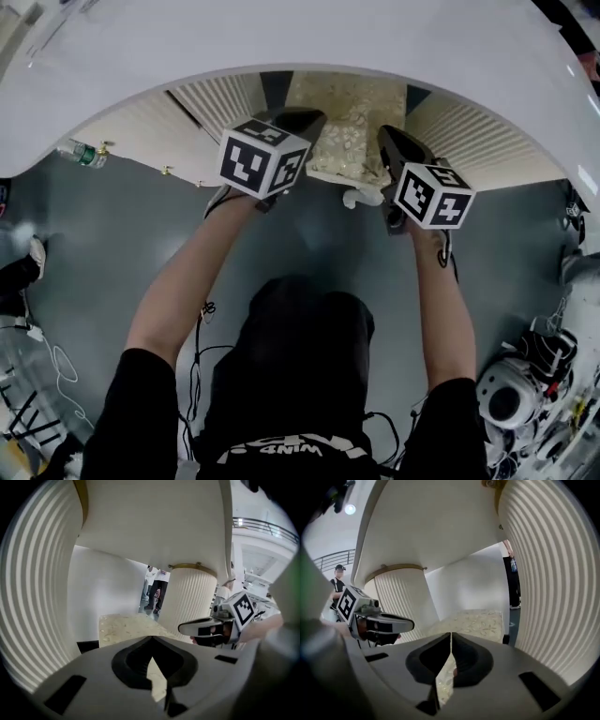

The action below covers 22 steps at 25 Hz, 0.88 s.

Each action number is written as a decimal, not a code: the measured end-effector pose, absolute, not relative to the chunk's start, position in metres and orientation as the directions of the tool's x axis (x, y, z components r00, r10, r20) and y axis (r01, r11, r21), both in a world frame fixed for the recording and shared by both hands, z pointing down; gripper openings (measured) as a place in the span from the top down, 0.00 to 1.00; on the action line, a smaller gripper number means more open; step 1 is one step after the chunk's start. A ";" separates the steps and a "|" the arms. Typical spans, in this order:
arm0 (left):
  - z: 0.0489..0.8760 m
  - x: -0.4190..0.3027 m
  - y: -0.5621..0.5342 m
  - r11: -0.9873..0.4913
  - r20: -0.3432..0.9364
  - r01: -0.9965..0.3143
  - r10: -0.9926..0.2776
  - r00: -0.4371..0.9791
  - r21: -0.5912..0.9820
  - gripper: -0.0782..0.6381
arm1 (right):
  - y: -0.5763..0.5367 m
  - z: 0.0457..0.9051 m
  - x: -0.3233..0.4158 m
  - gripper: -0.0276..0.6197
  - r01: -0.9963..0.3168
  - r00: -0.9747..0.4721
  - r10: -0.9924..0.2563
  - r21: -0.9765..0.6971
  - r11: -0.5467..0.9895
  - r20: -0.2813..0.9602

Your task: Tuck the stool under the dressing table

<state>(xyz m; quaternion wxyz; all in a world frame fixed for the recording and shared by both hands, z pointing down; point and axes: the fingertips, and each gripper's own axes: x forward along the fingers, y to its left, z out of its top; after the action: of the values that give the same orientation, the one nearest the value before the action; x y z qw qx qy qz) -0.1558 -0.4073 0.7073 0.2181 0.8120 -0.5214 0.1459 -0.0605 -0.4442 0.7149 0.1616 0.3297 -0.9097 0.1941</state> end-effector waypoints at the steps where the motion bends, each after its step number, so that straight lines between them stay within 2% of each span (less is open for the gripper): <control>1: 0.699 -0.154 -0.400 -0.358 0.474 -0.909 -0.776 0.416 0.213 0.88 | -0.438 0.707 -0.059 0.91 -0.663 -0.728 -0.528 -0.251 0.705 0.437; 6: 0.649 -0.131 -0.336 -0.350 0.539 -0.899 -0.719 0.439 0.265 0.88 | -0.375 0.650 -0.026 0.91 -0.658 -0.723 -0.470 -0.300 0.691 0.506; 11: 0.556 -0.115 -0.249 -0.353 0.604 -0.891 -0.656 0.453 0.285 0.88 | -0.292 0.558 0.028 0.91 -0.689 -0.692 -0.438 -0.346 0.636 0.574; 18: 0.420 -0.080 -0.165 -0.368 0.634 -0.892 -0.631 0.447 0.262 0.88 | -0.204 0.412 0.087 0.91 -0.694 -0.705 -0.440 -0.414 0.589 0.556; 22: 0.344 -0.068 -0.141 -0.414 0.606 -0.883 -0.651 0.457 0.221 0.88 | -0.167 0.344 0.098 0.91 -0.653 -0.744 -0.434 -0.416 0.632 0.508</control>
<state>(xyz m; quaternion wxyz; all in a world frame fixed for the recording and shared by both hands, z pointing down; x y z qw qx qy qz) -0.0684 -0.1410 0.3443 0.2638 0.8117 -0.4726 0.2195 0.0980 -0.1670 0.3439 0.1835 0.3074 -0.8846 0.2988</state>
